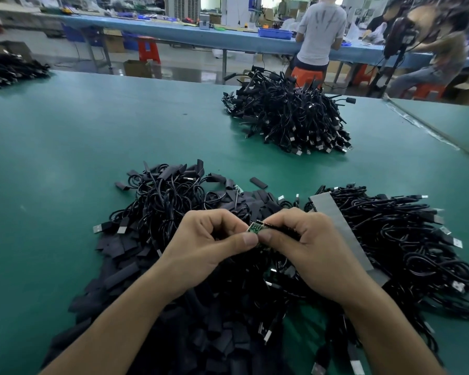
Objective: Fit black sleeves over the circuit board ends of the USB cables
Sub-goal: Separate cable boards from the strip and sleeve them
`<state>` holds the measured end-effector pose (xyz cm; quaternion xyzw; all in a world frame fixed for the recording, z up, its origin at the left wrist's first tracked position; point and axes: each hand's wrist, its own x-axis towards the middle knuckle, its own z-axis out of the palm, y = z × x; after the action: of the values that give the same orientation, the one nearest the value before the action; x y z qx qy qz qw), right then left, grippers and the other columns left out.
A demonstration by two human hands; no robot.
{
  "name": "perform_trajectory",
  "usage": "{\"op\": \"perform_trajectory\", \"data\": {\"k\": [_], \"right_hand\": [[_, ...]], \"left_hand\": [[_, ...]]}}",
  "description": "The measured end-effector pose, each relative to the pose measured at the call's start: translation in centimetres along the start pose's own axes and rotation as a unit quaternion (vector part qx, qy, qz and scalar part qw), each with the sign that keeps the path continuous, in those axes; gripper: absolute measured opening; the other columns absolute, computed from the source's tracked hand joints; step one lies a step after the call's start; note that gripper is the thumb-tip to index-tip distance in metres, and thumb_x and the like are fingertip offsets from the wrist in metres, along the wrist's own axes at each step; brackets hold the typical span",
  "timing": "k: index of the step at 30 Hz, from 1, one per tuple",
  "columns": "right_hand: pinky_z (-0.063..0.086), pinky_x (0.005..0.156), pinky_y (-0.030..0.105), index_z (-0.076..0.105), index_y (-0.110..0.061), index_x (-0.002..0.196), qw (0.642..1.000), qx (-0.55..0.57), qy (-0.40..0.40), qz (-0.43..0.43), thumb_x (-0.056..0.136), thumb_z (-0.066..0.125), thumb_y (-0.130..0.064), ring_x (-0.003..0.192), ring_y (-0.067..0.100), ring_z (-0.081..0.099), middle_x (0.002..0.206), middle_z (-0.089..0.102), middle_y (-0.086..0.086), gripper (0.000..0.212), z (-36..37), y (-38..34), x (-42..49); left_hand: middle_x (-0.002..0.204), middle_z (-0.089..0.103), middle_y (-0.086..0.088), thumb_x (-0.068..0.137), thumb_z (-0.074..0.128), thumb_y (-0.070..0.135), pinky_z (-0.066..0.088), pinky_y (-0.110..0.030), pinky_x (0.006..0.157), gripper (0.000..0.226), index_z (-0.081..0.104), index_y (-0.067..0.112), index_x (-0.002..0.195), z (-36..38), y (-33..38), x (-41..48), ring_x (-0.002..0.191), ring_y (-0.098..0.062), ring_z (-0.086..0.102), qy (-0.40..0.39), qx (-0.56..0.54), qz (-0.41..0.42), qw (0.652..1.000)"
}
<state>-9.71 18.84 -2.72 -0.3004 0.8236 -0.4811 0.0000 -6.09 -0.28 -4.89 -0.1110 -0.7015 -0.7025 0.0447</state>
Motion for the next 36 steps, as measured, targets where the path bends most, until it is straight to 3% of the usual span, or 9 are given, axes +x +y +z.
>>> {"op": "perform_trajectory", "data": {"k": [6,13,16,23,29,33,36], "right_hand": [[0.046,0.062,0.014,0.074,-0.023,0.08,0.996,0.085,-0.019,-0.001,0.081,0.069,-0.035,0.066,0.002,0.062,0.072,0.07,-0.005,0.013,0.0,-0.3,-0.1],[0.049,0.063,0.016,0.072,-0.023,0.081,0.988,0.153,0.033,0.001,0.077,0.076,-0.028,0.067,0.004,0.064,0.074,0.071,-0.008,0.007,0.5,0.1,-0.2],[0.044,0.062,0.013,0.069,-0.024,0.079,0.987,0.161,0.009,-0.004,0.082,0.076,-0.023,0.064,0.002,0.056,0.07,0.064,-0.013,0.007,0.5,0.3,-0.1],[0.047,0.065,0.016,0.072,-0.012,0.083,0.979,0.202,-0.037,0.006,0.085,0.069,-0.021,0.069,0.004,0.06,0.072,0.067,-0.008,0.01,0.2,0.6,0.0],[0.047,0.063,0.014,0.073,-0.015,0.079,0.967,0.25,-0.047,0.009,0.084,0.07,-0.017,0.067,0.004,0.061,0.07,0.068,-0.005,0.006,0.3,0.6,0.0],[0.049,0.064,0.019,0.073,-0.011,0.081,0.967,0.249,-0.035,0.025,0.084,0.07,-0.019,0.068,0.008,0.061,0.071,0.068,-0.003,0.009,0.9,0.6,-0.1],[0.052,0.068,0.023,0.073,-0.012,0.084,0.971,0.236,-0.012,0.031,0.084,0.071,-0.028,0.073,0.012,0.064,0.077,0.071,0.002,0.016,1.3,0.6,-0.3]], "left_hand": [[0.066,0.068,0.005,0.073,0.078,0.021,0.048,-0.014,0.062,0.003,0.076,0.022,0.07,0.3,-0.1,-0.2,0.062,-0.003,0.06,-0.001,-0.062,-0.04,0.997],[0.073,0.07,0.0,0.07,0.086,0.019,0.051,-0.018,0.064,0.013,0.076,0.02,0.079,-0.1,0.7,0.2,0.067,-0.01,0.062,0.016,-0.007,0.0,1.0],[0.073,0.069,0.003,0.068,0.085,0.023,0.05,-0.016,0.066,0.015,0.076,0.022,0.08,0.0,0.9,0.1,0.068,-0.009,0.061,0.011,-0.016,0.007,1.0],[0.071,0.066,0.006,0.07,0.082,0.024,0.047,-0.011,0.063,0.011,0.074,0.022,0.078,0.4,0.6,-0.1,0.065,-0.002,0.06,-0.021,-0.071,-0.023,0.997],[0.072,0.07,0.004,0.06,0.092,0.022,0.052,-0.015,0.066,0.021,0.077,0.021,0.075,0.5,0.0,-0.3,0.067,-0.004,0.065,-0.031,-0.179,-0.082,0.98],[0.072,0.07,-0.003,0.047,0.1,0.026,0.056,-0.021,0.067,0.037,0.076,0.015,0.073,0.3,-0.5,-0.3,0.066,-0.01,0.067,-0.042,-0.277,-0.124,0.952],[0.074,0.071,-0.004,0.05,0.099,0.025,0.057,-0.022,0.069,0.036,0.076,0.015,0.076,0.4,-0.4,-0.2,0.068,-0.011,0.066,-0.025,-0.262,-0.119,0.957]]}}
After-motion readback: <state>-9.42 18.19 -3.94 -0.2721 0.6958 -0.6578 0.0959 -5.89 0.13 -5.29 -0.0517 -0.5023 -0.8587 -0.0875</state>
